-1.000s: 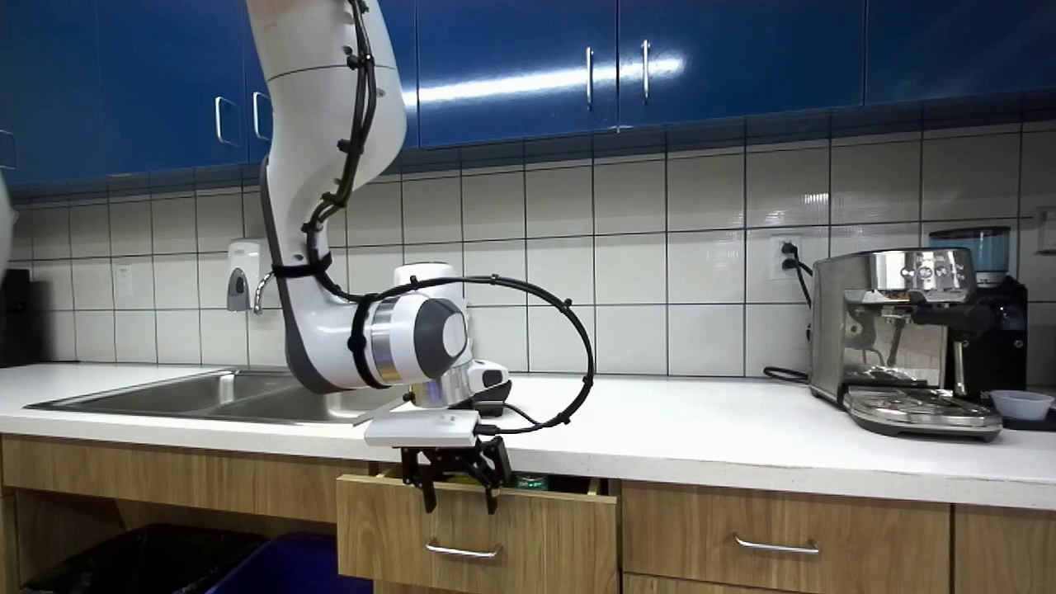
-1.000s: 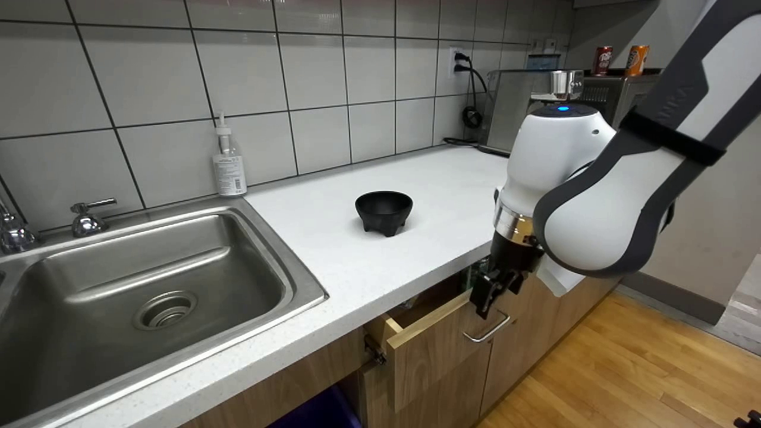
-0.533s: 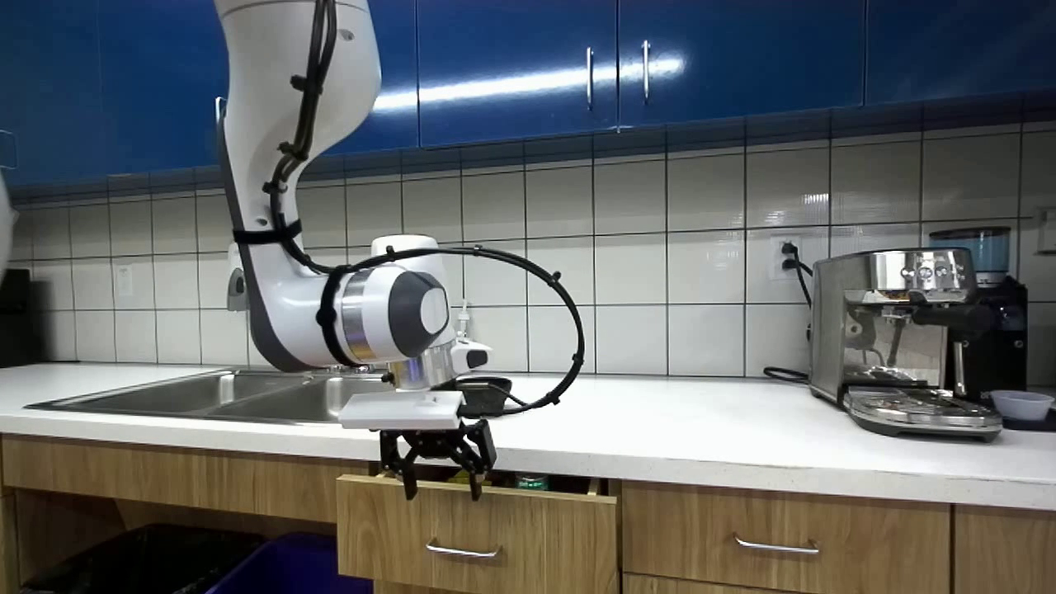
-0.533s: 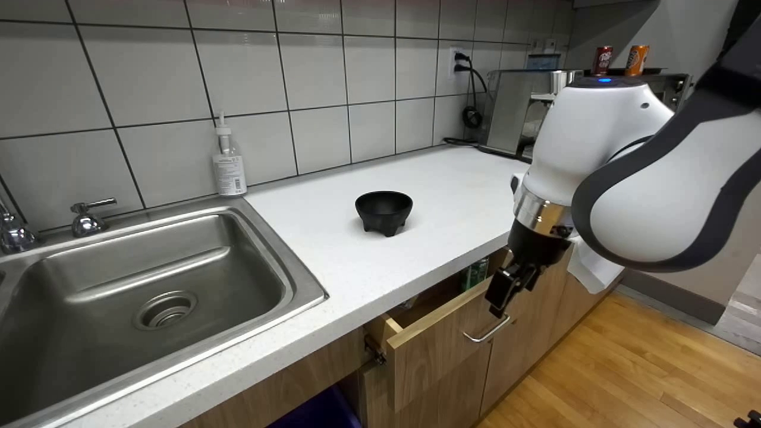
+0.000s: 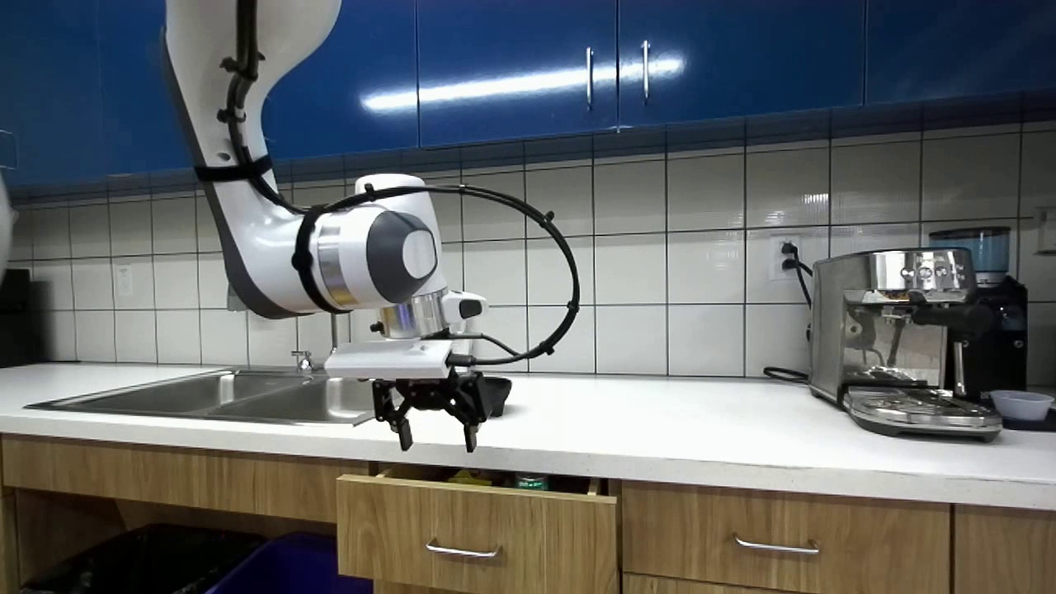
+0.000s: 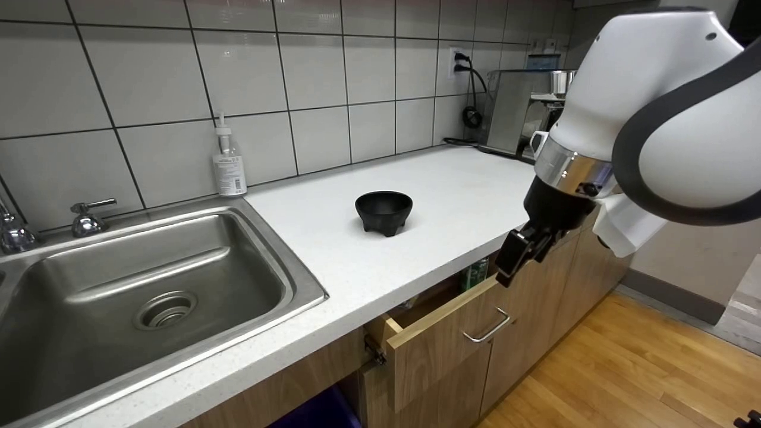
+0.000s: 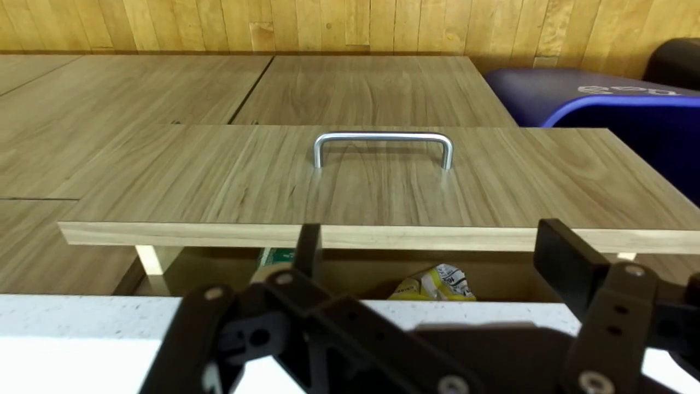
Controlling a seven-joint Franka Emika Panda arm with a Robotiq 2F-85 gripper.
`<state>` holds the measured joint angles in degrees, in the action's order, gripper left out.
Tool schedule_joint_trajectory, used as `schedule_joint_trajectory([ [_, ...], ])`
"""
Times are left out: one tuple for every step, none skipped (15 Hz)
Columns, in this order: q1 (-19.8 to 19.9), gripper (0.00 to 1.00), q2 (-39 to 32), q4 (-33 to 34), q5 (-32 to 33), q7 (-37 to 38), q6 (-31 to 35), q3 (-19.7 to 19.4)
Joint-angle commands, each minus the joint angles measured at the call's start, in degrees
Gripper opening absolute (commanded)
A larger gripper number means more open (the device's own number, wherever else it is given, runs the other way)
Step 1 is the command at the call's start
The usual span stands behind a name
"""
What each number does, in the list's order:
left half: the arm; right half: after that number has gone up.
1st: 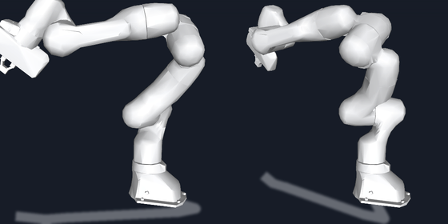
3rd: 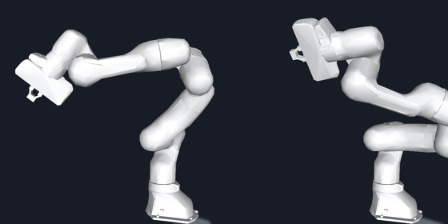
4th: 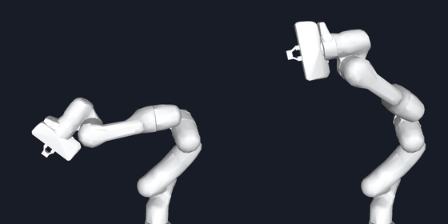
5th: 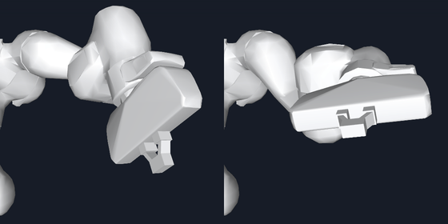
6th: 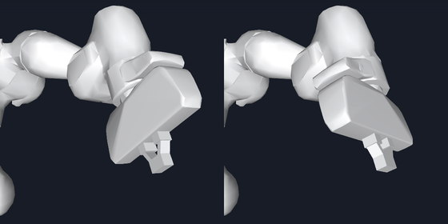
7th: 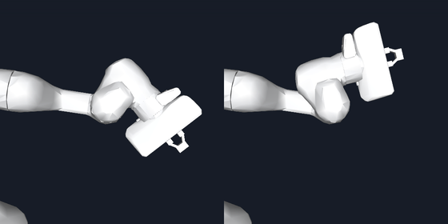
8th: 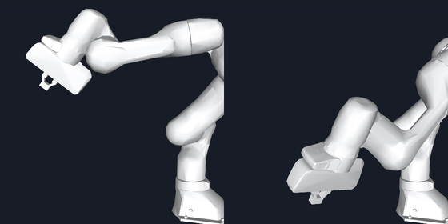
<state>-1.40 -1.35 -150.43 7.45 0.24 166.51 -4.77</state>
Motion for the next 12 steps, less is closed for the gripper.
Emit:
schedule_joint_trajectory([
  [1.0, 1.00, 5.4, -1.3, -3.7, -3.0, -4.0, 1.5],
  [0.9, 1.00, 6.0, -1.2, -4.2, -3.9, -4.7, 1.5],
  [0.8, 1.00, 6.3, -1.0, -4.5, -4.8, -5.5, 1.5],
  [1.1, 1.00, 3.5, -0.2, -3.1, -2.2, -3.0, 1.6],
  [1.1, 1.00, 4.1, -0.2, -3.4, -2.7, -3.5, 1.6],
  [1.1, 1.00, 4.4, -0.2, -3.5, -3.0, -3.7, 1.6],
  [1.0, 1.00, 4.5, -0.3, -3.5, -3.1, -3.8, 1.6],
  [1.0, 1.00, 4.5, -0.3, -3.5, -3.1, -3.8, 1.6],
  [1.0, 1.00, 4.5, -0.4, -3.5, -3.1, -3.8, 1.6],
  [1.0, 1.00, 4.5, -0.4, -3.5, -3.1, -3.8, 1.6],
  [1.0, 1.00, 4.5, -0.4, -3.5, -3.2, -3.8, 1.6],
  [1.0, 1.00, 4.5, -0.4, -3.5, -3.2, -3.8, 1.6],
])
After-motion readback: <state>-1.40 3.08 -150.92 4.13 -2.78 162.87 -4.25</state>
